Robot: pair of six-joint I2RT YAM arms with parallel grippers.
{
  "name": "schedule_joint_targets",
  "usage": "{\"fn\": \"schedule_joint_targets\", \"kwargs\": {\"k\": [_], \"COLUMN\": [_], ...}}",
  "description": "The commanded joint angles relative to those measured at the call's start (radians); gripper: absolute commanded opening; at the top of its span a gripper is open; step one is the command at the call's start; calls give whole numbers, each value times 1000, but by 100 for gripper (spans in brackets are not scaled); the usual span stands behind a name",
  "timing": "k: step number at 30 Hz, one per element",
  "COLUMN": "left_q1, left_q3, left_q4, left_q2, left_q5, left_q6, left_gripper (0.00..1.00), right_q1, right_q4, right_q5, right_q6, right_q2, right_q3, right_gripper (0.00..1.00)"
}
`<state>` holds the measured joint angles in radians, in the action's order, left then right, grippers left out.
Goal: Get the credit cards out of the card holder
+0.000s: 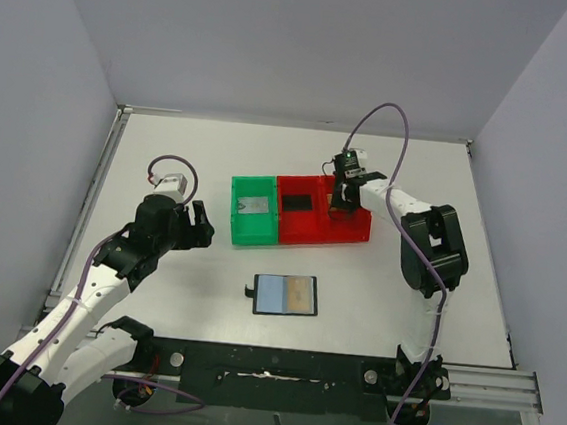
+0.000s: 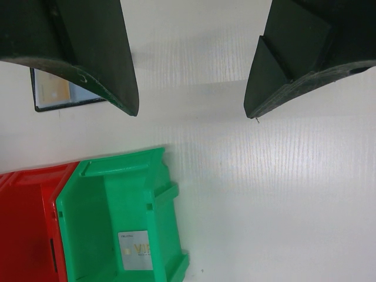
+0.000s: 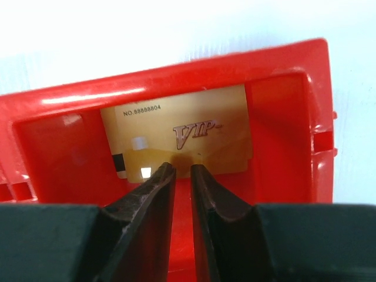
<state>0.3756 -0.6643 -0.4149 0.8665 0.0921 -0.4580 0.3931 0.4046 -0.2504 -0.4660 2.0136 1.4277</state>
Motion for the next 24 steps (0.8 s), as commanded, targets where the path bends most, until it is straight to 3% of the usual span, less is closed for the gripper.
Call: {"fn": "schedule_joint_targets", "kwargs": {"k": [1,24], "left_q1": [-6,-6], "left_q3": [-24,-25], "left_q4": [49,51], "left_q2": [-1,2], "left_q5": [-17,-20], "left_q6": [21,22], "left_gripper": [72,72], "right_q1": [-2,2], "right_q4": [-20,-121], "right_q5": [0,-27], "right_q6": [-28,8], "right_q2": [-70,-8], "right_q3": [-27,-27], "right_gripper": [19,19]}}
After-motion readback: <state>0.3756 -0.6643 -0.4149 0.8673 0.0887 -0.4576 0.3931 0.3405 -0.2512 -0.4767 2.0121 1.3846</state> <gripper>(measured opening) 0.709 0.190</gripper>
